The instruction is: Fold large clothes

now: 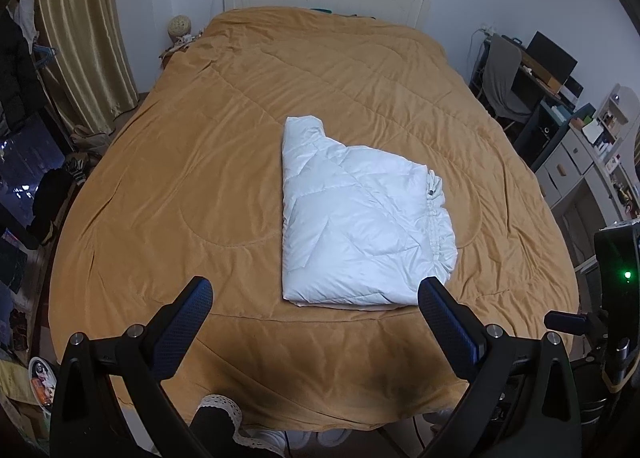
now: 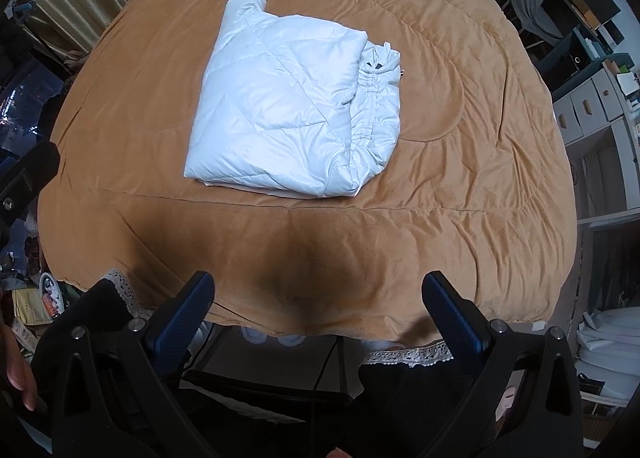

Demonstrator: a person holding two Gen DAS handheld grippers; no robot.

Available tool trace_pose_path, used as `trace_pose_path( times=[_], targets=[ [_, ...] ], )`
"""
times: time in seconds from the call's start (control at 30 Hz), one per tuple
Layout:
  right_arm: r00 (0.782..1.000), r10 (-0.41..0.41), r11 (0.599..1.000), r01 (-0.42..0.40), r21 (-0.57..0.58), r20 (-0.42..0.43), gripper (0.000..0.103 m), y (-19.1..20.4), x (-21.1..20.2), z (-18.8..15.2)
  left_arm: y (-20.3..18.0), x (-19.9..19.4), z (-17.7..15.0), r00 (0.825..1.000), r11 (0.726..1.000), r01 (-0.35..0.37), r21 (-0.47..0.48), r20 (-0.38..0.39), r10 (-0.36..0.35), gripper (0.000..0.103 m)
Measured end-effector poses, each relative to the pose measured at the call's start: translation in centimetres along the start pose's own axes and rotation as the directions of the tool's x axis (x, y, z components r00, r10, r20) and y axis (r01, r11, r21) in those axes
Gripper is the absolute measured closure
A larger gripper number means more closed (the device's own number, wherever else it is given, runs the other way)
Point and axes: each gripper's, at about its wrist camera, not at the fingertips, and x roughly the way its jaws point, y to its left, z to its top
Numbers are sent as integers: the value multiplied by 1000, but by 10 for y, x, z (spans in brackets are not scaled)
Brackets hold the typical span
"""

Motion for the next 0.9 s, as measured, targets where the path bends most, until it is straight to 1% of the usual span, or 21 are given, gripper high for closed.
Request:
trace_pose_path(
  times=[0.27, 0.9],
  targets=[
    [1000, -2, 1000, 2, 6, -2, 0, -1, 2, -1, -1, 4, -1, 1000, 1000, -13, 0, -8, 13, 0],
    [1000, -6, 1000, 6, 10, -1, 0, -2, 2, -4, -12, 6, -4, 1000, 1000, -10, 17, -26, 10, 0]
  ],
)
